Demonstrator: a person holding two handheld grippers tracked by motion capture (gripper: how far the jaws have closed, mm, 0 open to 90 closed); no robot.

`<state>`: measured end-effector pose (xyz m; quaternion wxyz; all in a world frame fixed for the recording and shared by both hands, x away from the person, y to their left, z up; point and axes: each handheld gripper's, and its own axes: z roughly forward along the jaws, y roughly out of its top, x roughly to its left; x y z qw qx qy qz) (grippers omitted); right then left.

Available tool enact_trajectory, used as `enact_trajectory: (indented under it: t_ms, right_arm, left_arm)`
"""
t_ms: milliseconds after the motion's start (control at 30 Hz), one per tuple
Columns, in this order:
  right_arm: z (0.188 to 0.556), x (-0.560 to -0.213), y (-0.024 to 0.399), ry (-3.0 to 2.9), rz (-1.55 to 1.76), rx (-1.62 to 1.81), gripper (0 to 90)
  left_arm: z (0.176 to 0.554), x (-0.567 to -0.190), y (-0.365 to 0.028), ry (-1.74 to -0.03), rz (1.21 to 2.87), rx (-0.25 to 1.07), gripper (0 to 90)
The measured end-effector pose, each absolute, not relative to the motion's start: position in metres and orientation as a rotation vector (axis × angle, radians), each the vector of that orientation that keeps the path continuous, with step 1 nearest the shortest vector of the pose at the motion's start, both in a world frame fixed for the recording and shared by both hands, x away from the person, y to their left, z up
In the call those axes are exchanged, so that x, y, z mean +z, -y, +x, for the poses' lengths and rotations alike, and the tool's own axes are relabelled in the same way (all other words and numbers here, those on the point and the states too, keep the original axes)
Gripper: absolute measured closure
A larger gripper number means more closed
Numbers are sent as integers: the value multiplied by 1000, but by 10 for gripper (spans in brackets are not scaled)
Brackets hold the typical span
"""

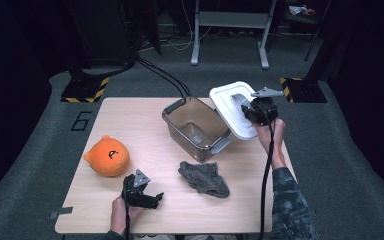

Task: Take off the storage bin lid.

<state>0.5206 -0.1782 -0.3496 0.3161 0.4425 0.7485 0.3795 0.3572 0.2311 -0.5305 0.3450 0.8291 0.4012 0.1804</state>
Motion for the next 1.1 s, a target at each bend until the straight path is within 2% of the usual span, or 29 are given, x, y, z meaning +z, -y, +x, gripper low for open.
enact_trajectory:
  t_ms: [667, 1100]
  right_arm:
    - [527, -379, 210, -1876, 1327, 878, 665]
    - [534, -415, 217, -1868, 1417, 821, 665]
  left_arm:
    - [357, -530, -231, -1041, 2156, 463, 12]
    - [357, -530, -231, -1042, 2155, 463, 11]
